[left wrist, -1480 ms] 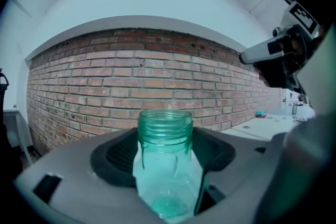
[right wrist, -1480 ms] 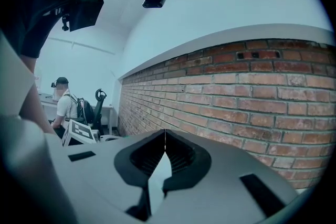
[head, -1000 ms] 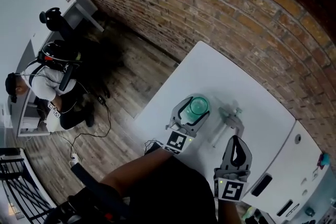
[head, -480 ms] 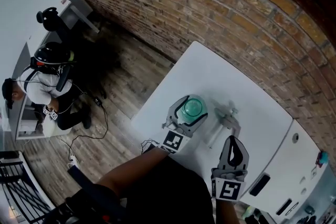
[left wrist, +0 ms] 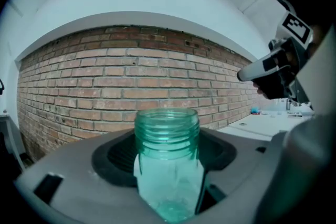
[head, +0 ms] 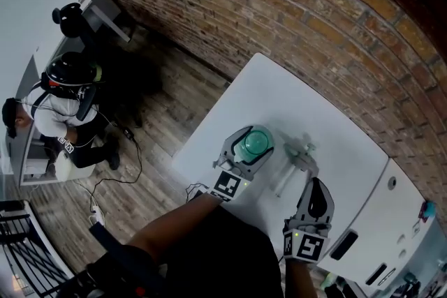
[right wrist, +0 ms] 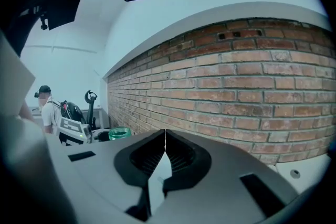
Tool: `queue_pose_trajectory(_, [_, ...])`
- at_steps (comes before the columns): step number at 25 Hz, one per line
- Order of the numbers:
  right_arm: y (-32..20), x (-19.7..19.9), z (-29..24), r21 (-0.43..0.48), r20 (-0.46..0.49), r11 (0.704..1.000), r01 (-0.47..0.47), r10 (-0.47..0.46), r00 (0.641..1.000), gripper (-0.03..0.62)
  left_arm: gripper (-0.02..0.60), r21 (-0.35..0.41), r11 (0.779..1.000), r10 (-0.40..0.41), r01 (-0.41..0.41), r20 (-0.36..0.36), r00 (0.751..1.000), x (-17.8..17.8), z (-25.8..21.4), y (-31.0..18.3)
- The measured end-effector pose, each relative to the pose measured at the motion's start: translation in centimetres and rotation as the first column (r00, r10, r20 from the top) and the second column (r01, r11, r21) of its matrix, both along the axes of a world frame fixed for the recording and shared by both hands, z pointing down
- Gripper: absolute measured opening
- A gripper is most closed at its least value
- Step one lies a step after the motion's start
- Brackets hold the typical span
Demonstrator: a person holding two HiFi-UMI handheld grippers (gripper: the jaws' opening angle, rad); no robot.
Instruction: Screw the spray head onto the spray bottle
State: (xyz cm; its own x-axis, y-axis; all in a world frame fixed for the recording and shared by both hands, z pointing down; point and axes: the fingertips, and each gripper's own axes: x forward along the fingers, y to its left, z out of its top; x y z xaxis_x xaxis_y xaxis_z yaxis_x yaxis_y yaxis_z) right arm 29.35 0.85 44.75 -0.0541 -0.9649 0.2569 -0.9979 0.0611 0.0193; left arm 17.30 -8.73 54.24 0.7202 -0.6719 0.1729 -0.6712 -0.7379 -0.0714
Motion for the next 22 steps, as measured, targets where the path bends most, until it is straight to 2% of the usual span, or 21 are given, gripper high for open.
queue_pose_trajectory(5, [-0.9, 1.6, 1.9, -0.045, 0.031, 0.998, -0.041, 0.043, 0.999, 0.008, 0.321, -0.013, 0.999, 0.031, -0.031, -0.001, 1.0, 0.2, 0.2, 0.1])
queue_pose_trajectory(12, [-1.5, 2.4, 6.2, -0.174, 0.112, 0.983, -0.054, 0.074, 0.991, 0.009, 0.321, -0.005, 0.999, 0.042, -0.042, 0.003, 0.999, 0.2, 0.3, 0.3])
queue_pose_trajectory(15, [-1.7, 2.8, 7.7, -0.234, 0.093, 0.971, -0.054, 0.077, 0.993, 0.011, 0.321, -0.006, 1.0, 0.024, -0.024, -0.005, 1.0, 0.1, 0.2, 0.2])
queue_pose_trajectory(17, [-2.0, 3.2, 8.6, -0.268, 0.098, 0.962, -0.055, 0.084, 0.992, 0.033, 0.321, 0.005, 0.999, 0.035, -0.035, 0.014, 0.999, 0.2, 0.4, 0.2])
queue_pose_trajectory(19, [-2.2, 3.5, 9.5, -0.308, 0.116, 0.95, -0.056, 0.096, 0.989, 0.082, 0.321, 0.015, 0.999, 0.047, -0.047, 0.025, 0.999, 0.2, 0.5, 0.3])
queue_pose_trajectory(22, [-2.9, 3.8, 10.0, -0.32, 0.109, 0.945, -0.067, 0.108, 0.988, 0.094, 0.321, 0.018, 0.999, 0.042, -0.042, 0.004, 0.999, 0.2, 0.3, 0.2])
